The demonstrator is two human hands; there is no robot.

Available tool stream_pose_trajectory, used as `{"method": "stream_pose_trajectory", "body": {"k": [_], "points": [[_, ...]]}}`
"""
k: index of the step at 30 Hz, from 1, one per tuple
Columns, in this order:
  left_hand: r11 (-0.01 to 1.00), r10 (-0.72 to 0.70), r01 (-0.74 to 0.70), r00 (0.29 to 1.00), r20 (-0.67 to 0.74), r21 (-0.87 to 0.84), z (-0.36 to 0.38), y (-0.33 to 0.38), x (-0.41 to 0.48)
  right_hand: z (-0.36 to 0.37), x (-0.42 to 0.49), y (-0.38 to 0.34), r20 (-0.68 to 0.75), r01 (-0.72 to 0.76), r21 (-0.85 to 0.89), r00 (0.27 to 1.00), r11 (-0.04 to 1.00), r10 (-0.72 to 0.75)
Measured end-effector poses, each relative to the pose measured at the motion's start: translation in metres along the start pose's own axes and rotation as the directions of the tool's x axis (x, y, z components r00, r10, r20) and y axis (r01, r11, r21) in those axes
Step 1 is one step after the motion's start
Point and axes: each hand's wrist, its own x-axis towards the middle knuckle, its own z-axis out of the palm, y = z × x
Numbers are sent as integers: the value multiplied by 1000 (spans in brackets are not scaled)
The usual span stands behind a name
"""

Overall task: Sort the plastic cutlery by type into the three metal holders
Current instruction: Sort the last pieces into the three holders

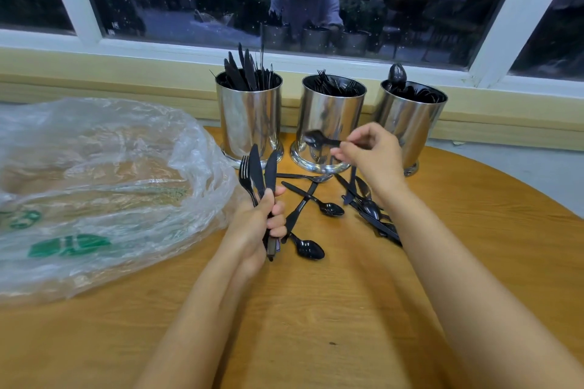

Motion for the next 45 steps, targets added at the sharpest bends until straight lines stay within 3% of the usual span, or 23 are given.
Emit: {"method": "stream_pose_trajectory", "body": {"k": [5, 8, 12, 17, 22, 27, 31, 34, 38, 40, 45], "points": [[981, 84, -77, 996, -35, 177, -2, -4, 2, 2, -47, 5, 123, -248, 351, 968, 903, 218], [975, 115, -107, 993, -30, 193, -1, -4, 2, 13, -71, 16, 198, -363, 466, 932, 807, 304], [974, 164, -162, 986, -5, 157, 2, -7, 1, 29, -92, 24, 226, -402, 454, 915, 795, 334], [972, 180, -175, 983, -20, 155, 3, -7, 0, 35, -105, 25, 312, -370, 250, 906, 895, 287], [966, 176, -177, 984, 19, 186, 8, -9, -4, 44, -113, 21, 207, -304, 388, 949, 870, 240], [949, 207, -205, 978, 18, 241, 12, -12, -7, 45, -116, 21, 204, -279, 351, 954, 894, 218], [946, 193, -171, 980, -55, 275, 12, -16, -4, 49, -118, 24, 206, -236, 272, 961, 933, 183], [951, 214, -194, 975, -62, 240, 8, -14, -1, 47, -114, 25, 223, -99, 140, 973, 985, 66], [976, 200, -192, 977, -77, 99, 0, -4, 3, 26, -79, 32, 88, 11, -60, 996, 998, -6], [989, 144, -142, 987, -70, 34, -2, -1, 4, 18, -55, 39, 83, 51, -253, 996, 966, -31], [997, 59, -59, 998, -1, -55, -3, -3, 3, 35, -16, 56, 256, 198, -572, 965, 796, -56]]}}
